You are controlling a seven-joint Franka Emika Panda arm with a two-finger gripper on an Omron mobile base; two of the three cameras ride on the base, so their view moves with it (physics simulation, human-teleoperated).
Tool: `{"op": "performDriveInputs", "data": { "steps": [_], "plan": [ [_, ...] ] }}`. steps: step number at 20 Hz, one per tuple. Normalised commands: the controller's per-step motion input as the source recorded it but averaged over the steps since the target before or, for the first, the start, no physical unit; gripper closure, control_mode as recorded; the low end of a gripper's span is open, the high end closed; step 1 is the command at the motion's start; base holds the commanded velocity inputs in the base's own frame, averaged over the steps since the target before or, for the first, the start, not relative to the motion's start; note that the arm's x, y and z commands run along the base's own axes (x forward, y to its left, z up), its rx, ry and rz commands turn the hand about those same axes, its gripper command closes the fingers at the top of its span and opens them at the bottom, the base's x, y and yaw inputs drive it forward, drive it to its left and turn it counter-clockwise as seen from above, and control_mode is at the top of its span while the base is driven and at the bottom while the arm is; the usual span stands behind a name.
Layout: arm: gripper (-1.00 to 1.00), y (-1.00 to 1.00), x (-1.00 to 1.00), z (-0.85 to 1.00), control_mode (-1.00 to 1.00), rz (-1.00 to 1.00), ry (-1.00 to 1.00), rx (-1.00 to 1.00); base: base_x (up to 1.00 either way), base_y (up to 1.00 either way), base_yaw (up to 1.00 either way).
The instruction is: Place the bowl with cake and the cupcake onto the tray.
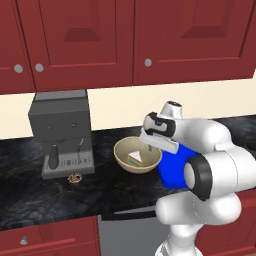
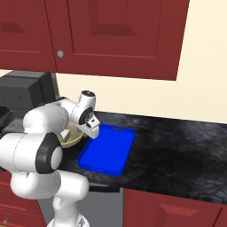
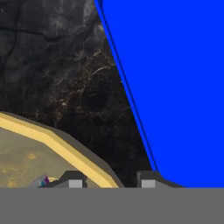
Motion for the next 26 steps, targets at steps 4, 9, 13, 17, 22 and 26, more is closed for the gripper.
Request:
{"op": "performDriveInputs", "data": {
  "steps": [4,9,13,17,22,26],
  "plan": [
    [1.00,-0.56,0.11,0.38,-1.00,-0.08,-0.02,0.14,0.00,0.00,0.00],
    [1.00,-0.42,0.00,0.57,-1.00,-0.04,-0.01,0.14,0.00,0.00,0.00],
    [1.00,-0.15,-0.01,0.47,-1.00,0.00,-0.01,0.09,0.00,0.00,0.00],
    [1.00,-0.55,0.04,0.00,-1.00,-0.01,0.00,0.00,0.00,0.00,0.00],
    [1.00,-0.59,0.01,0.01,-1.00,-0.01,0.00,-0.01,0.00,0.00,0.00],
    [1.00,-0.55,0.14,0.01,-1.00,0.00,0.00,0.00,0.00,0.00,0.00]
  ]
}}
